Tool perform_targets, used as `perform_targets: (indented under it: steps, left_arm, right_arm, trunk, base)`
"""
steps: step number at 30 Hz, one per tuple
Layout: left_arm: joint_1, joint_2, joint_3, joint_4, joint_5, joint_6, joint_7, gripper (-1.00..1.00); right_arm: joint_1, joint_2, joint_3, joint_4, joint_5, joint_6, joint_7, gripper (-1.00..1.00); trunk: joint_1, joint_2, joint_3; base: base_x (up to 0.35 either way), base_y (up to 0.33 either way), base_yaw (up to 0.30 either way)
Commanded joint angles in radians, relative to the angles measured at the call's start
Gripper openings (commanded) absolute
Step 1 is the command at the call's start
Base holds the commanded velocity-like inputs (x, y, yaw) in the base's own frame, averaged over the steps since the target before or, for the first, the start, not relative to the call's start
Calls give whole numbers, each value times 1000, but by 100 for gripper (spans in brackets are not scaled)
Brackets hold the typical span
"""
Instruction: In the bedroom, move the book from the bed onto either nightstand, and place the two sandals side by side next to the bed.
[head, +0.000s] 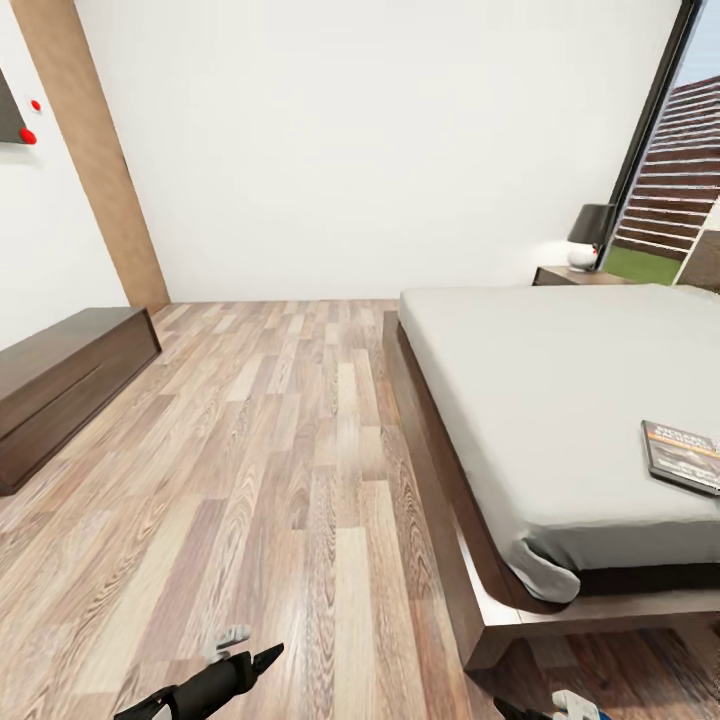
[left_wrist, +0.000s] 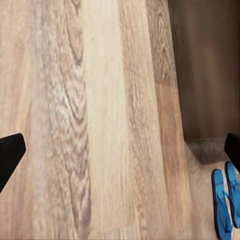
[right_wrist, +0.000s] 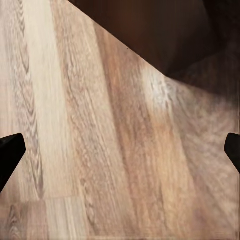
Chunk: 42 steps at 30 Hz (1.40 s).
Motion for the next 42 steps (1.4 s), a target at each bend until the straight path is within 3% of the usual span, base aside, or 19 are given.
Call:
perform_targets:
  steps: [1, 13, 19, 42]
  left_arm:
    - [0, 0, -2, 1, 5, -4, -3, 100]
    - [0, 1, -2, 2, 5, -4, -3, 100]
    - [0, 1, -2, 2, 5, -4, -3, 100]
    - [0, 2, -2, 1, 5, -3, -3, 100]
  right_arm:
    - [-1, 0, -3, 1, 3, -3, 3, 100]
    - [-1, 1, -2, 1, 3, -3, 3, 100]
    - [-1, 1, -1, 0, 3, -3, 3, 100]
    - [-1, 1, -2, -2, 3, -3, 3, 100]
  trunk:
    - [-1, 0, 4]
    - [-6, 3, 60]
    - [-6, 3, 65]
    - [-94, 164, 158]
  base:
    - [0, 0, -216]
    - [0, 0, -249]
    - [0, 0, -258]
    - [0, 0, -259]
